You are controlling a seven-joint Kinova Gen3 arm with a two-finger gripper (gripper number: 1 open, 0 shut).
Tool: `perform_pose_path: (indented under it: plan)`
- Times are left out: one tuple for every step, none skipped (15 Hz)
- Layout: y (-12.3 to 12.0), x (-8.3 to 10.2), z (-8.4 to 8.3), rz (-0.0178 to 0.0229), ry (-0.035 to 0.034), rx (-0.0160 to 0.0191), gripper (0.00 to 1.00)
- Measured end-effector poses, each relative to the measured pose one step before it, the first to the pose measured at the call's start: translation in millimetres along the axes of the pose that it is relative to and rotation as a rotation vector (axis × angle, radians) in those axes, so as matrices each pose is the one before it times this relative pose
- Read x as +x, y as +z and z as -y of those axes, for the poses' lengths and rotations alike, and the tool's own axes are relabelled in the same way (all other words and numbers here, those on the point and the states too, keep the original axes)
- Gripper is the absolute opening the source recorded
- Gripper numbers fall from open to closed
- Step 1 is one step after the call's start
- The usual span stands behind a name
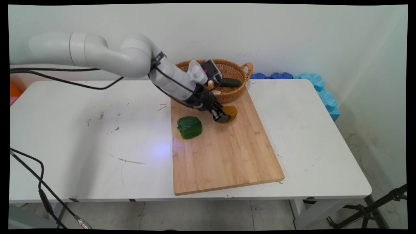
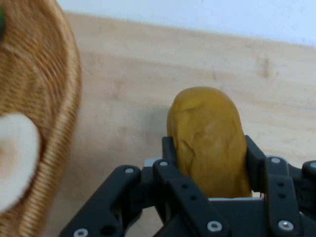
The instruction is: Place the picked object in the vegetable basket
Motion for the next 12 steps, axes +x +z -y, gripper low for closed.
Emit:
perform_pose_path:
  plan:
    - [-5.25, 5.49, 2.47, -0.00938, 0.01548, 0.00252, 0.0]
    - [-4.47, 4.92, 2.96, -0.00775, 0.01243, 0.00362, 0.0]
    - [-5.08, 5.93, 4.2, -0.0081, 0.01506, 0.00563, 0.0]
    - [-4.56, 5.91, 4.79, -0.00701, 0.01485, 0.00659, 0.0]
    - [-3.66, 5.01, 4.93, -0.00569, 0.01194, 0.00712, 0.0]
    - [-3.87, 5.85, 6.41, -0.00605, 0.01412, 0.00951, 0.0]
    - [-2.88, 5.48, 6.61, -0.00462, 0.01456, 0.00925, 0.0]
    - [-2.47, 5.03, 6.94, -0.00368, 0.01436, 0.00983, 0.0]
    - [-1.09, 4.2, 6.08, -0.00228, 0.01311, 0.00799, 0.0]
    - [-0.31, 4.7, 7.15, -0.00166, 0.01703, 0.00888, 0.0]
    - [0.39, 4.17, 7.49, -0.00079, 0.0179, 0.00922, 0.0]
    - [1.2, 3.12, 6.34, 0.00003, 0.0143, 0.00675, 0.0]
